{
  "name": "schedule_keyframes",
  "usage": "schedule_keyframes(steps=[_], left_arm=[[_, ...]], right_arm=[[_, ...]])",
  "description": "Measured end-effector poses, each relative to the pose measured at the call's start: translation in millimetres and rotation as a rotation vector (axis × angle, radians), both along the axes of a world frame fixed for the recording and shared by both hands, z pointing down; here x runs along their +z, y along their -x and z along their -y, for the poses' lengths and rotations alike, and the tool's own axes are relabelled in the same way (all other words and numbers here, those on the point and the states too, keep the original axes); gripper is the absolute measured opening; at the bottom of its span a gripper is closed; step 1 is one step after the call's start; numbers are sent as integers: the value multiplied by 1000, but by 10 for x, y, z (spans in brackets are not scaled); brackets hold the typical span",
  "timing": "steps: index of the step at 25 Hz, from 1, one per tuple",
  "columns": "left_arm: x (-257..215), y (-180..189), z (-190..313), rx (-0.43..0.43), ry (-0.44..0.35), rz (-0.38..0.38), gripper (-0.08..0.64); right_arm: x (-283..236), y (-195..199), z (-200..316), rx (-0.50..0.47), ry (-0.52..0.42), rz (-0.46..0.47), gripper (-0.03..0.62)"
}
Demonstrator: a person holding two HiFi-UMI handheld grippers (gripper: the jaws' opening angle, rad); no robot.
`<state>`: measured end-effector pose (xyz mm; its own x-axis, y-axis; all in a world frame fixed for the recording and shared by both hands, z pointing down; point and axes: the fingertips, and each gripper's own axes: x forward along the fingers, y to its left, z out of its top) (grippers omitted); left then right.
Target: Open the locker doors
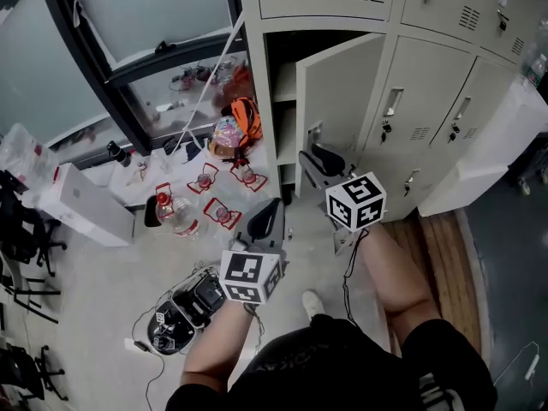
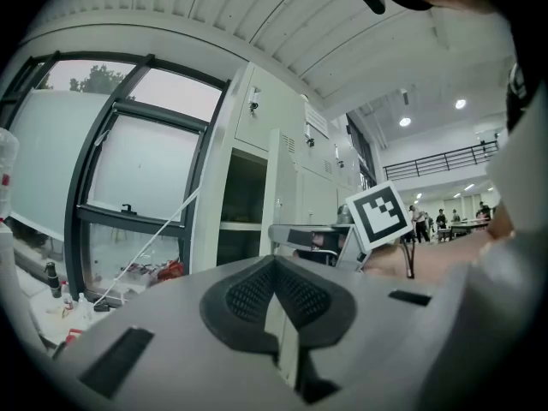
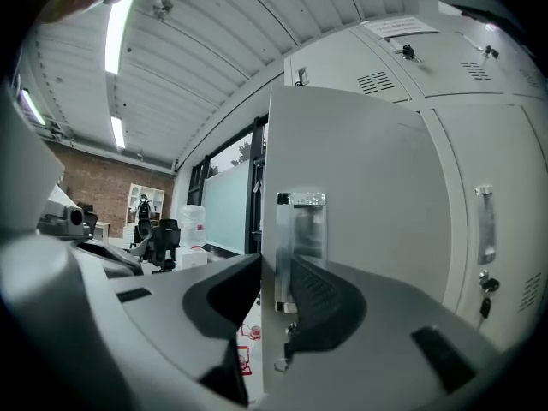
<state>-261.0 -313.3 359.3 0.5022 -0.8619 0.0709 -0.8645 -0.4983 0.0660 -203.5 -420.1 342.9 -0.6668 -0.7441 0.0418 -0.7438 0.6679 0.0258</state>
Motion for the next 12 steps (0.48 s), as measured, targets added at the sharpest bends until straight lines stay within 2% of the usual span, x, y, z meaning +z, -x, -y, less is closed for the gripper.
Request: schedule_keyframes(steps=[5, 12], left_arm=[[-11, -110, -81, 26, -2, -2, -2], [-20, -296, -134, 73, -2, -2, -2]], right_arm=[[0, -143, -172, -72, 3, 0, 106], [0, -348, -343, -99, 7, -1, 107]])
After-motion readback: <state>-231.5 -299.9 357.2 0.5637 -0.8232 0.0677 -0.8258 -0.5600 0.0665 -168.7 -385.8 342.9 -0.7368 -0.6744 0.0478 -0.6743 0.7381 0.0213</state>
